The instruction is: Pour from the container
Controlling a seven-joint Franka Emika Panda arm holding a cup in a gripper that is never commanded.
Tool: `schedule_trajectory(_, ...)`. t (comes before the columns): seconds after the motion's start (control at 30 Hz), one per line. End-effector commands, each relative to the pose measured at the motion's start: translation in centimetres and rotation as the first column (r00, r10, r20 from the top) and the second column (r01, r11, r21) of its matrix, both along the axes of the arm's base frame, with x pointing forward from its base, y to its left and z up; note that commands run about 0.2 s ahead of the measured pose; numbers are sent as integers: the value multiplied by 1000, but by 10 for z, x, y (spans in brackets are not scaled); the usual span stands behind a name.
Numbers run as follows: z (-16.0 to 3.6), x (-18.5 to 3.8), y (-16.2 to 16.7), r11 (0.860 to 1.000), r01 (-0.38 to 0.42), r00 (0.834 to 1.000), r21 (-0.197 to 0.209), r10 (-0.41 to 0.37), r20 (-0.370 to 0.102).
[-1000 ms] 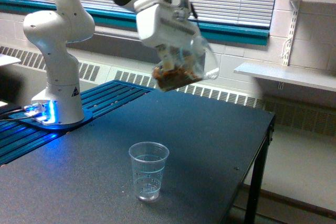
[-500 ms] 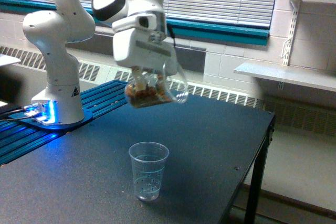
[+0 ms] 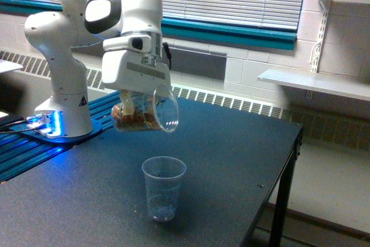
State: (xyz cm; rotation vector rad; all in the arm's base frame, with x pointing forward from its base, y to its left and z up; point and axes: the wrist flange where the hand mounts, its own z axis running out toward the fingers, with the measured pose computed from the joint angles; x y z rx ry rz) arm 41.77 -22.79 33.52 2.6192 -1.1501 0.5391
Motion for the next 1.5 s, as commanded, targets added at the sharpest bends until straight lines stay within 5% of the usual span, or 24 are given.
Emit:
schedule_trajectory(0.03,-4,-8,-2,1000,-8,1000,-9,7,-26)
schedule_trajectory(0.6,-26,-24,-2,998,-53,986,-37,47,-158)
schedule_trajectory(1.5,-35,-7,10,989,-118,959,-85,91,-269)
